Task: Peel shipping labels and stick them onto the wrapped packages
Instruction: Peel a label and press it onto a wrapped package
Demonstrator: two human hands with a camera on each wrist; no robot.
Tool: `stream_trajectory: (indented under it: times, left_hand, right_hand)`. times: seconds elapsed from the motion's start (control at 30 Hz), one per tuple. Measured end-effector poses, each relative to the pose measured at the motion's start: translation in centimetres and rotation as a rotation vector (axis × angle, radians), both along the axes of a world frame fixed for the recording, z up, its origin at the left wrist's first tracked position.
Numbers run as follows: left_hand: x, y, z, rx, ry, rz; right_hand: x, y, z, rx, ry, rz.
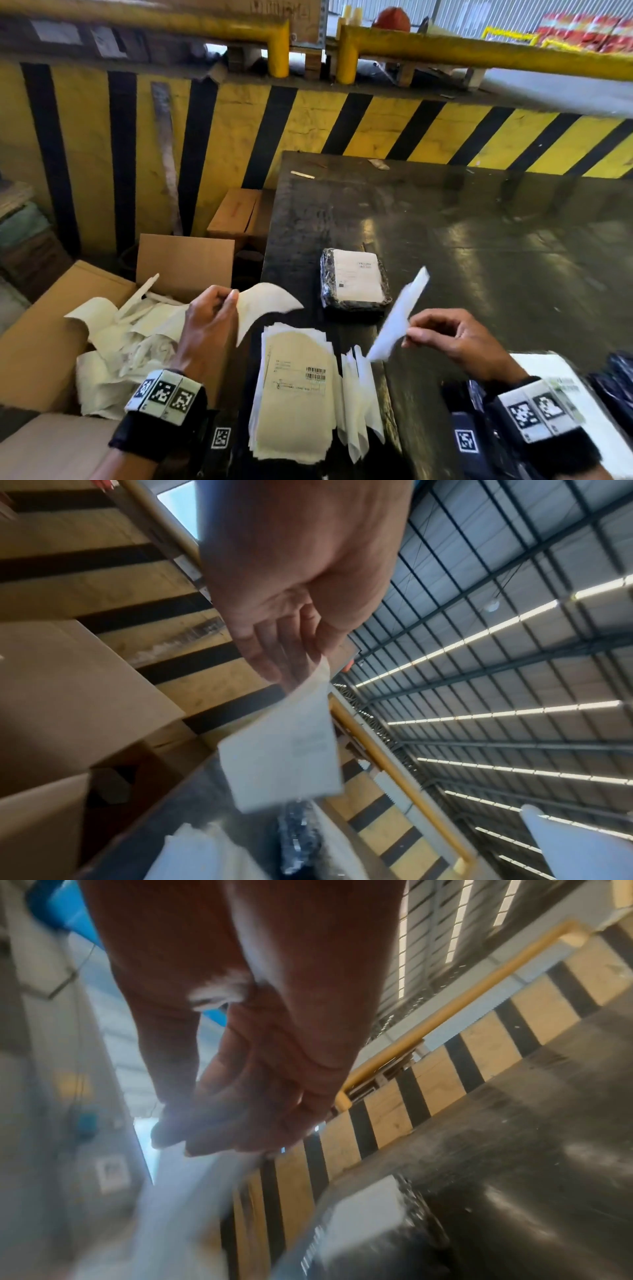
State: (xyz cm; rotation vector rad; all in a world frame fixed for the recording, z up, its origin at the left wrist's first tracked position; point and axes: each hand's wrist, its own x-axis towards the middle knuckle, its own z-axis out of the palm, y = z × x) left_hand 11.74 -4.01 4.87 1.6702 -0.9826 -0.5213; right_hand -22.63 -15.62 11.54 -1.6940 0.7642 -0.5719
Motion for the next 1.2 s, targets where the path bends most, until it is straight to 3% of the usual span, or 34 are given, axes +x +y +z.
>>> stream_trajectory:
  times: [0.2,0.37,0.67,0.77,0.93,1.0,1.1,1.2]
  left_hand:
    - [-3.5,0.0,1.8,-0.085,0.017,-0.073]
    - [-5.2,0.5,1.9,-0.078,0.078,-0.114]
    - [-6.4,-0.5,1.1,-0.066,0.115,-0.147]
    - [-7.1,-1.3,1.5,-0.079,0.116,-0.197]
    - [-9.0,-2.7,2.2,-0.072,-0.076,-0.368]
    - [-10.0,-3.0,2.3,-0.083,-0.116,-0.445]
    - [-11.0,-2.8,2.0,-0.079,-0.156,-0.515]
    - [-10.6,-2.2,1.8,-0.111,-0.111,-0.398]
  right_hand:
    - [2.5,-0.6,-5.6,0.024,0.409,0.274]
    - [4.2,-1.0,-7.7,-0.096,0.784,0.45]
    - [6.2,-0.4,-7.6,-0.319,1.013,0.436]
    - [5.9,-0.9,-7.0,-0.275,0.844,0.326]
    - [7.5,-1.3,-4.8,0.155,0.216,-0.175]
    - [8.6,-0.9,-4.2,0.211,0.143,-0.209]
    - [9.2,-0.8,-4.4,0.148,0.123,-0.284]
    - [8.7,-1.0,-4.8,0.087,0.062,-0.345]
